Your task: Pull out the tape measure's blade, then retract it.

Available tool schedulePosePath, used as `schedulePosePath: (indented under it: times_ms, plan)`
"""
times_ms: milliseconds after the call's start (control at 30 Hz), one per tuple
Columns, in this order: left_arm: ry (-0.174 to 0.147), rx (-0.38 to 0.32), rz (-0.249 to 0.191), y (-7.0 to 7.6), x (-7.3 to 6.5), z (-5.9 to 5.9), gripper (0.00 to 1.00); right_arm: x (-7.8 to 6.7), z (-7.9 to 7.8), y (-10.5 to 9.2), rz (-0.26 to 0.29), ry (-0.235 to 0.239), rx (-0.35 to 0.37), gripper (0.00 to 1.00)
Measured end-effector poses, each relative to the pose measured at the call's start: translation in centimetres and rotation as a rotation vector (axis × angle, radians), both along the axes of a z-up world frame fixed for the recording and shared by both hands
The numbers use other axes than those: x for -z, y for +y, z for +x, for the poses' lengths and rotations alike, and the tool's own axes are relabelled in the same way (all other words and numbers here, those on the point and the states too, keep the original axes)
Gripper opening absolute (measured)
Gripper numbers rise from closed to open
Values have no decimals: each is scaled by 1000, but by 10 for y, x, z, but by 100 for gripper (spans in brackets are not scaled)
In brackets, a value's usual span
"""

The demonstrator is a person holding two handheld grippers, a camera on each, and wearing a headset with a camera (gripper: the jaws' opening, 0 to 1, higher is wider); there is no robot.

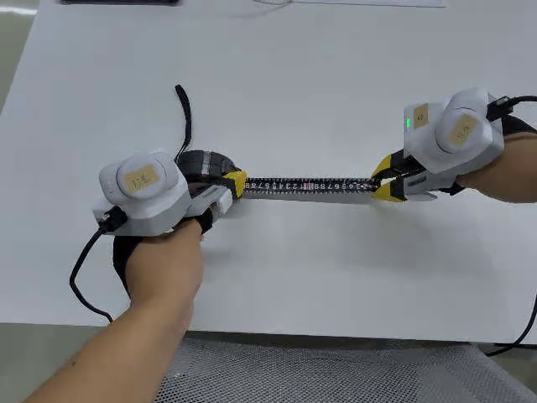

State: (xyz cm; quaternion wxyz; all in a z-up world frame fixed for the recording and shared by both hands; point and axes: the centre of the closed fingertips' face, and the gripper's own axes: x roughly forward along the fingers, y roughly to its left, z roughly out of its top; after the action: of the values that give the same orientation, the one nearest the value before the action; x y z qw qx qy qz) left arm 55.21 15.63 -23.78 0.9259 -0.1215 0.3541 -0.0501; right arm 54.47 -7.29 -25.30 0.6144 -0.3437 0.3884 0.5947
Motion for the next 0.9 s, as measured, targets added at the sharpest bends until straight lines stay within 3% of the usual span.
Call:
schedulePosePath:
  times_ms: [900]
  plan:
    - [-1, -11, -22, 1, -1, 1, 57, -1, 2, 8, 11, 2, 4, 9]
